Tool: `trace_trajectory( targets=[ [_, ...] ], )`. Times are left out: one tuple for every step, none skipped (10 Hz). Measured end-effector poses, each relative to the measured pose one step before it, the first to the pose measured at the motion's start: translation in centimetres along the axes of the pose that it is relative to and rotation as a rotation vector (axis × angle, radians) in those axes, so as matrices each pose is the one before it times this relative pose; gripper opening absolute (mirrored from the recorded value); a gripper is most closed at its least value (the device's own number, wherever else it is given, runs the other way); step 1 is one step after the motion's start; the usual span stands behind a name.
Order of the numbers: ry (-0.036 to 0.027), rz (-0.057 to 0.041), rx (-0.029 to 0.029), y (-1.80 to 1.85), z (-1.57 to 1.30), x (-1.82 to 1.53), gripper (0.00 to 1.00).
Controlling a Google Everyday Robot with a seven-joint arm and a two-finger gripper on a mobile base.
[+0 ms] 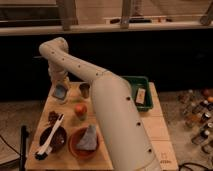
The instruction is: Place sponge in paper cup
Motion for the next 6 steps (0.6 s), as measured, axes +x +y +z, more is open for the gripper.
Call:
trace_trajectory(
  targets=[
    [-0.00275,0.00191,0.00269,-0.406,0.226,0.004,0.0],
    [-0.00196,0.00163,0.00291,-0.362,0.164,0.063,0.0],
    [-0.00322,-0.00156,0.00209,-0.297,0.105,0.056,0.0],
    [-0.00521,-0.0016,-0.00348,-0.089,0.114,0.069,0.02],
    [-0.01081,-0.0055,-0.00325,-0.206,0.157,0.03,0.11],
    [-0.00599,-0.00423,-0.00053,-0.186,0.078,-0.038,0.18]
  ],
)
